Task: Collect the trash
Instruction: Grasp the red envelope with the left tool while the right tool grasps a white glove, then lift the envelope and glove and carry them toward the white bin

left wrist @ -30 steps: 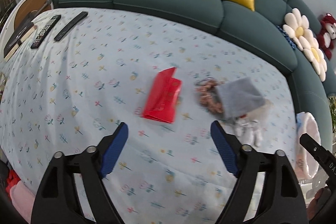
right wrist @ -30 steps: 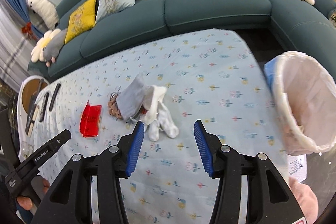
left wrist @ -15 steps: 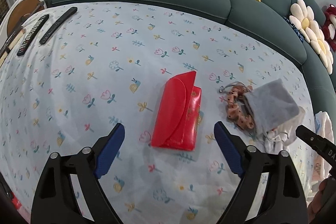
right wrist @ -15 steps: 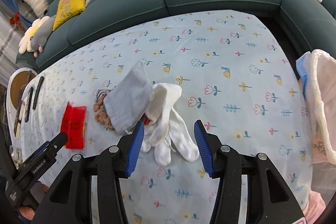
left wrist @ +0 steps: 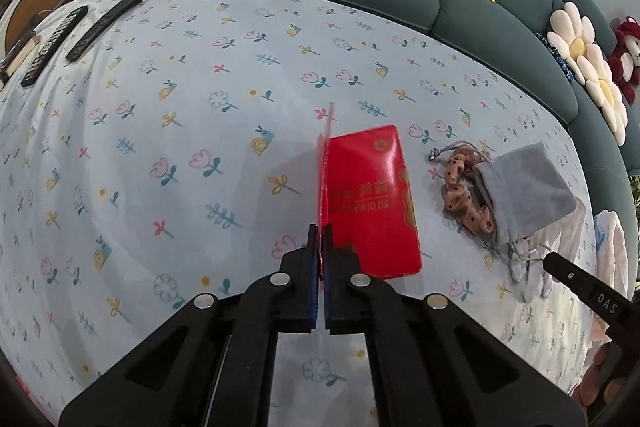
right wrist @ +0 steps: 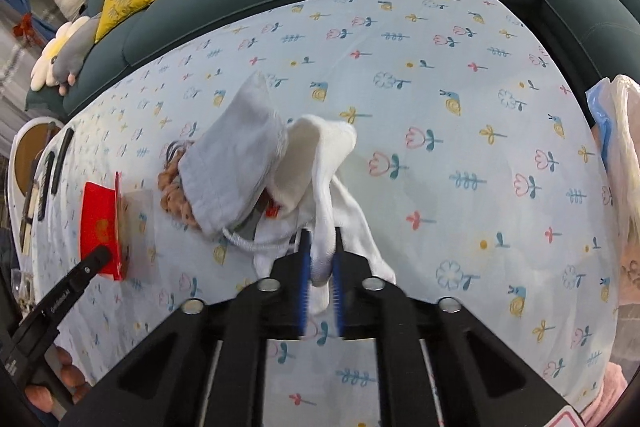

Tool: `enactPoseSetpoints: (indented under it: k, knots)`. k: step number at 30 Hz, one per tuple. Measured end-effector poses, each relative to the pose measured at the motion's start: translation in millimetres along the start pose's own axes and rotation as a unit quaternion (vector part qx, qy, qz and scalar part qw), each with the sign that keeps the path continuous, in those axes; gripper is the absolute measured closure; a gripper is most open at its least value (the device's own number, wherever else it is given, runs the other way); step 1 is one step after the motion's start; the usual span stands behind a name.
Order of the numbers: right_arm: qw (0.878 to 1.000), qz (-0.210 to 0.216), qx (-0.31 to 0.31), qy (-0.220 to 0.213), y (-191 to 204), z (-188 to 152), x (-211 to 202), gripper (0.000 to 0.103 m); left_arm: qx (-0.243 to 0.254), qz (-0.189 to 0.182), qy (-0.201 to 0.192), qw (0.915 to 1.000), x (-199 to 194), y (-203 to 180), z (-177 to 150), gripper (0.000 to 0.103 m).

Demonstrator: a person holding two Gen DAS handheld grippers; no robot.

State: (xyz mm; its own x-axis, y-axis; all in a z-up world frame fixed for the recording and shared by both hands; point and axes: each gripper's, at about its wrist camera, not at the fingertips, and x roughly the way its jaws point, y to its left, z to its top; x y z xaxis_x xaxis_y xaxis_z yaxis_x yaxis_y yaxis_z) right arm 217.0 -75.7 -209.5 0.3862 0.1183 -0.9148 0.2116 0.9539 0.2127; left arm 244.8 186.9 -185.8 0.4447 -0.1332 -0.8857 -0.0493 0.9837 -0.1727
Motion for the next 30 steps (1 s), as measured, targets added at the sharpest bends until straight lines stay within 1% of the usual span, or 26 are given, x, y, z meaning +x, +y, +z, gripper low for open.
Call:
enactPoseSetpoints:
  k: [5,11,22,30]
  knots:
    - [1.000,0.017,0.006,-0.013,-3.8,-9.7,-19.8,0.098,-0.003,-0.004,-0.007,1.0000,-17.0,-2.0,-8.5,0.102]
    - [0.999,0.030,0.024,-0.029,-16.7,-22.5,-46.5,0.098,0.001,-0.011,-0.016,0.9998,-42.6,-14.7,-20.2,0.102]
    - [0.997,0.043,0.029,-0.057,-46.1,-53.0,-96.7,0.098,0.037,-0.032,-0.034,0.9982,-89.4,-57.8,-49.0,0.102]
    - [0.995,0.050,0.038,-0.074,-64.2,-69.1,-122.8,0.098,0.062,-0.043,-0.038,0.9965,-111.7,-90.5,-69.7,0.102]
